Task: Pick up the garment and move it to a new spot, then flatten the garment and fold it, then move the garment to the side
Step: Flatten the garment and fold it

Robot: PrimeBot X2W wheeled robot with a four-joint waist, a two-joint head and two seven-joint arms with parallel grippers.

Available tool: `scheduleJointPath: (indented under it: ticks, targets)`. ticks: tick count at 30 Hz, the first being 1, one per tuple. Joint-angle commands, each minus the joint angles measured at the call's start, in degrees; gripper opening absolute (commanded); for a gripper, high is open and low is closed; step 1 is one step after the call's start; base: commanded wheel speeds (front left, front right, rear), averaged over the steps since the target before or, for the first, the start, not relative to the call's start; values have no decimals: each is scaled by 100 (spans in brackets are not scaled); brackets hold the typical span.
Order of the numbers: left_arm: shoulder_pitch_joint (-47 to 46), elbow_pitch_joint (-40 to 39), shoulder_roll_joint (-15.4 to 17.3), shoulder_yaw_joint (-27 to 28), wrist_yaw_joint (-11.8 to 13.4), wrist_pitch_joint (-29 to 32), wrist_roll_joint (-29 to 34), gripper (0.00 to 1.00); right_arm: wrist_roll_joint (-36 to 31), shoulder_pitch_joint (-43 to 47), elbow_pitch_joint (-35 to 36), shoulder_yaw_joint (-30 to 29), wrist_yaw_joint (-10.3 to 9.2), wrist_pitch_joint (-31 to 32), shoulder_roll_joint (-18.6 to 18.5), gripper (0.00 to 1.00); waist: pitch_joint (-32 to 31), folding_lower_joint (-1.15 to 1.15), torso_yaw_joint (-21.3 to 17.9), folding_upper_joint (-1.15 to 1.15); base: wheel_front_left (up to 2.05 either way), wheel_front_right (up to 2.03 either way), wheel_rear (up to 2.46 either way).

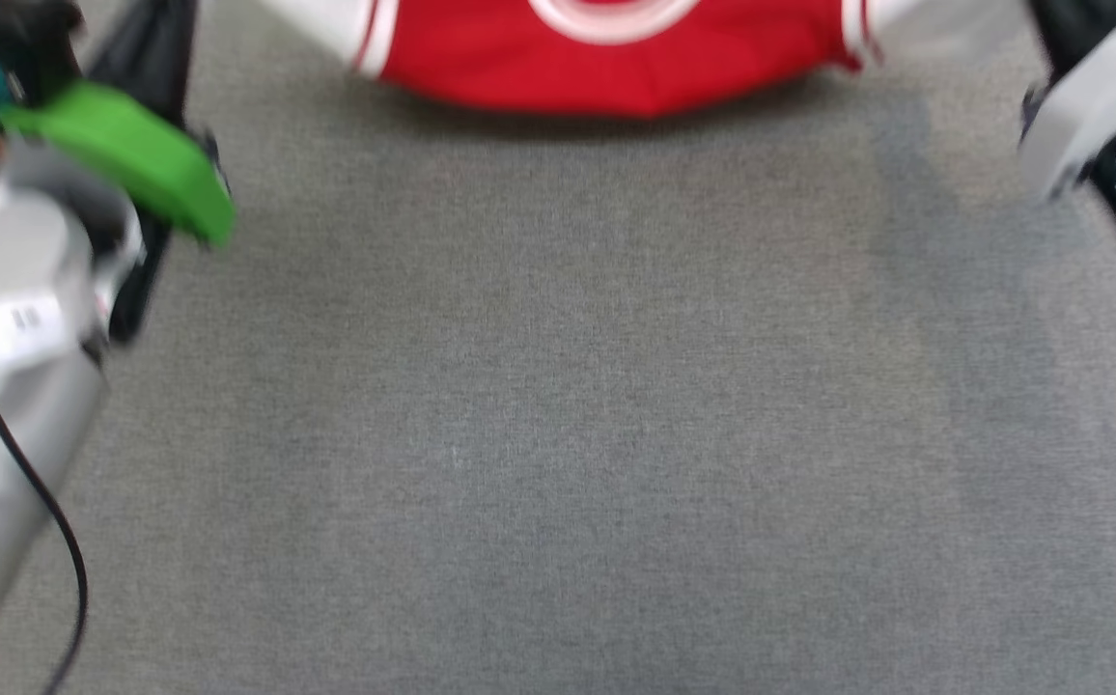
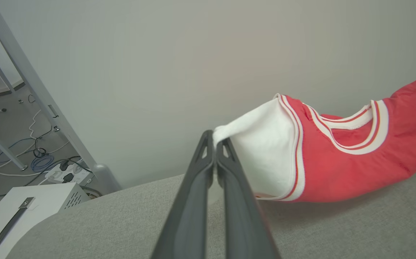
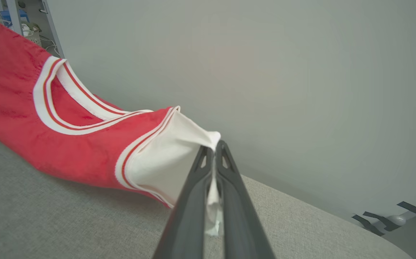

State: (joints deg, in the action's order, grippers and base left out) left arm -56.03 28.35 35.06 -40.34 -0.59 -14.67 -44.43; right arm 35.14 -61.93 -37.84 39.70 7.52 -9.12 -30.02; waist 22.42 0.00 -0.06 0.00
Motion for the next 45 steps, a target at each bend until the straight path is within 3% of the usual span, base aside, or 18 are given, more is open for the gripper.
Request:
scheduleJointPath:
  ticks: [1, 9, 10, 17, 27, 41, 42, 43, 44, 45]
  targets:
    - [386, -110, 74, 58, 63, -32, -14, 0, 87, 281, 96, 54, -3, -17, -63, 0, -442, 0, -37, 0, 0, 0, 0]
    - [2574, -678, 109, 314, 343, -32, -275, 0, 391, 2128, 607, 91, -3, 94, -307, 0, -1154, 0, -33, 0, 0, 0, 0]
    - [3140, -745, 116, 379, 464, -32, -351, 0, 385, 2706, 709, 44, -3, 117, -334, 0, -1364, 0, -34, 0, 0, 0, 0]
    - [4442, -865, 48, 429, 692, -32, -508, 0, 316, 4048, 875, -372, -3, 60, -318, 0, -1807, 0, -37, 0, 0, 0, 0]
    - [5581, -1067, -221, 851, 957, -32, -436, 0, 132, 5772, 1235, -1508, -3, 84, -136, 0, -2137, 0, 70, 0, 0, 0, 0]
    - [6175, -1303, -367, 1145, 1022, -32, -196, 0, -492, 7292, 2173, -2967, -3, 607, 480, 0, -2115, 0, 193, 0, 0, 0, 0]
    - [6162, -1321, -380, 1156, 1004, -32, -155, 0, -547, 7300, 2258, -3055, -3, 629, 530, 14, -2106, 0, 199, 0, 0, 0, 0]
    - [6151, -1336, -393, 1167, 988, -32, -122, 0, -593, 7294, 2322, -3133, -3, 645, 570, 43, -2098, 0, 202, 0, 0, 0, 0]
    - [6131, -1351, -412, 1182, 968, -32, -81, 0, -642, 7276, 2399, -3228, -3, 673, 619, 100, -2089, 0, 209, 0, 0, 0, 0]
    - [6110, -1365, -429, 1193, 954, -32, -39, 0, -687, 7256, 2470, -3317, -3, 674, 653, 100, -2081, 0, 217, 0, 0, 0, 0]
